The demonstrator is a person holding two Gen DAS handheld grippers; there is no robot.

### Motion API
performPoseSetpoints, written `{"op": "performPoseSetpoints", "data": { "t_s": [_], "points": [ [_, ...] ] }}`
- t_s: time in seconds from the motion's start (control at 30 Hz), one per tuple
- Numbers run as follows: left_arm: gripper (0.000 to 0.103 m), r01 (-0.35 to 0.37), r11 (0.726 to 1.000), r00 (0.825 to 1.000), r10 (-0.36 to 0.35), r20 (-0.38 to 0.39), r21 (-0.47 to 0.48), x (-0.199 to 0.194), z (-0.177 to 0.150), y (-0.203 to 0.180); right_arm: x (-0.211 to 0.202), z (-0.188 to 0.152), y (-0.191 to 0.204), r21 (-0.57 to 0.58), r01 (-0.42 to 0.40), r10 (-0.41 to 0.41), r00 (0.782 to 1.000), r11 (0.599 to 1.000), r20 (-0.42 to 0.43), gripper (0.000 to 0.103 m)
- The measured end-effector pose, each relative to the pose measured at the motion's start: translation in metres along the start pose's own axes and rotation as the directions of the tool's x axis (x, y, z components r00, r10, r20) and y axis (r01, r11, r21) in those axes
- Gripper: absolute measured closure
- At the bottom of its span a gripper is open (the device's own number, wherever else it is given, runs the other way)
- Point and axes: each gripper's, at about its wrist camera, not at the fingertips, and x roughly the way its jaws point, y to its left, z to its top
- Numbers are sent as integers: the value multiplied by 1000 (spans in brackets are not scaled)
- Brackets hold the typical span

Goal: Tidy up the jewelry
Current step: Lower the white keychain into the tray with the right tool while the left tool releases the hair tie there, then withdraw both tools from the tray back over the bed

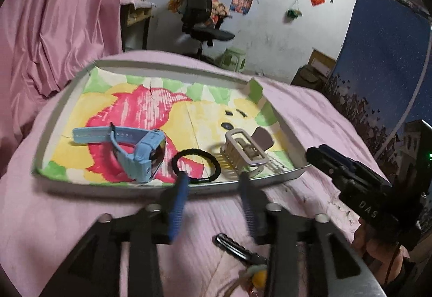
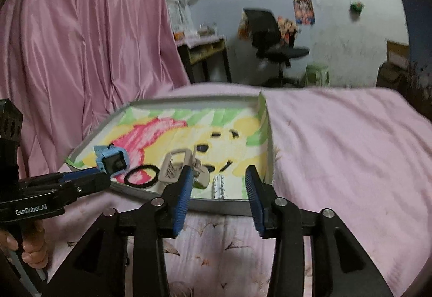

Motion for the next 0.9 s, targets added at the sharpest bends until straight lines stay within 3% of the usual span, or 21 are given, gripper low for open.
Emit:
{"op": "performPoseSetpoints", "data": {
  "t_s": [0.13,0.4,0.6,0.9],
  "points": [
    [34,-9,1000,995,10,99,-14,-27,-9,0,-32,0,1,0,1,-1,996,1000,91,42],
    [11,-49,999,973,44,227,17,-72,-34,-8,-81,-17,12,-31,9,-3,980,999,197,7],
    [6,-84,996,959,70,274,38,-92,-55,-8,-101,-32,17,-52,28,-17,977,998,211,2],
    [1,-129,989,940,98,327,74,-113,-81,-12,-121,-50,22,-94,46,-26,978,994,206,1]
  ]
}}
